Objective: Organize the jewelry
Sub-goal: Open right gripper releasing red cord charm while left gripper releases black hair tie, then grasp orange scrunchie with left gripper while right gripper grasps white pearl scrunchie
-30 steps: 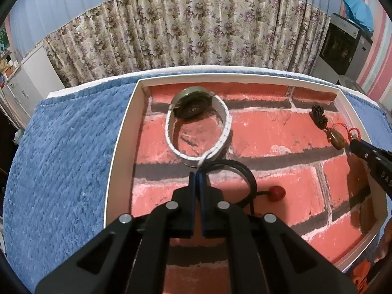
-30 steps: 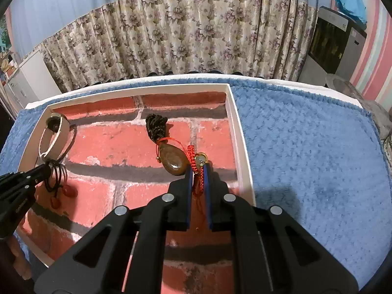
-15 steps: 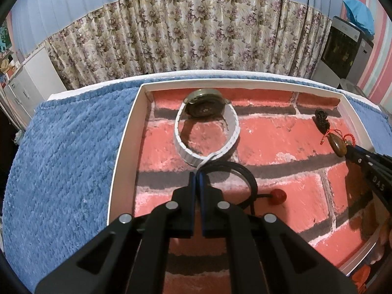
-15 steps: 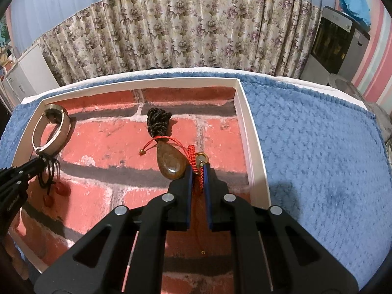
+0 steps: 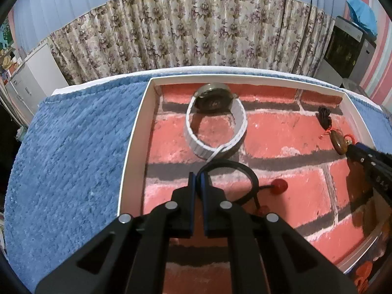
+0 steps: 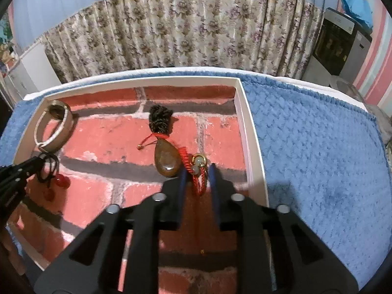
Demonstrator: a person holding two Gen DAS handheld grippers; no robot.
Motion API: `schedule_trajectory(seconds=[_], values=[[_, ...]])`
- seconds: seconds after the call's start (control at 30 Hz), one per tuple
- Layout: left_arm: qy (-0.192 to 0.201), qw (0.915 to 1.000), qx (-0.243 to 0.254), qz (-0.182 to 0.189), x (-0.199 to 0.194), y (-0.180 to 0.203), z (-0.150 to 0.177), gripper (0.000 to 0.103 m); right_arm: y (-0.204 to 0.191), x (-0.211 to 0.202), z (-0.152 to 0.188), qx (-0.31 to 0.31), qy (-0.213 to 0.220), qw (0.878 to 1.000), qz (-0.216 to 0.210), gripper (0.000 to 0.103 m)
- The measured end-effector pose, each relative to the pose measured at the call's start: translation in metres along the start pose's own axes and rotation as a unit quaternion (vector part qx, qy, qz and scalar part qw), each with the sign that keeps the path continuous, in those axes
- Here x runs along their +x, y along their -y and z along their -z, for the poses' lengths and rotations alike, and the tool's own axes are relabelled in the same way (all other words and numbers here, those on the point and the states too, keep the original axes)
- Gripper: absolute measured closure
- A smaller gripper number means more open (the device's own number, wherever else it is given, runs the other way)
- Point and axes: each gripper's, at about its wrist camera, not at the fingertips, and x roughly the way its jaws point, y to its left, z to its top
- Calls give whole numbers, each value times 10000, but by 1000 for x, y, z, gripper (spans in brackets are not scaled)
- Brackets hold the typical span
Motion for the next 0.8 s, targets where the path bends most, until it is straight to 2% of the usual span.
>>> schedule_trajectory(seconds=[0.03,0.13,0.2,0.23,0.27,0.3,0.4,0.5,0.63,0.8], values=[[-1,10000,-11,7,-2,-1,2,97,1,-4,-1,-9,53,10000,-20,71],[-8,10000,-49,54,-8,-5,2,97,2,-17,-4,-56,212,9997,-95,53],[17,10000,-50,59,-13,-6,3,79,3,-27,-6,-92,323,9994,-61,42],[121,9999,-33,2,-20,-6,3,52,4,-30,-7,-88,357,9993,-72,40],[229,9997,-14,-40,-26,-6,6,38,5,-33,-8,-79,394,9992,-88,35],[387,9992,49,-59,-34,-5,6,37,6,-37,-9,-66,441,9990,-93,28],[380,9993,8,22,-43,-5,5,37,9,-49,-10,-59,624,9980,0,12],[450,9988,-106,128,-53,-9,3,33,10,-57,-12,-84,733,9972,90,5],[614,9979,-159,122,-67,-7,3,20,11,-70,-12,-171,940,9951,254,5],[946,9955,87,-53,-85,9,6,20,11,-85,-7,-319,1149,9915,518,4]])
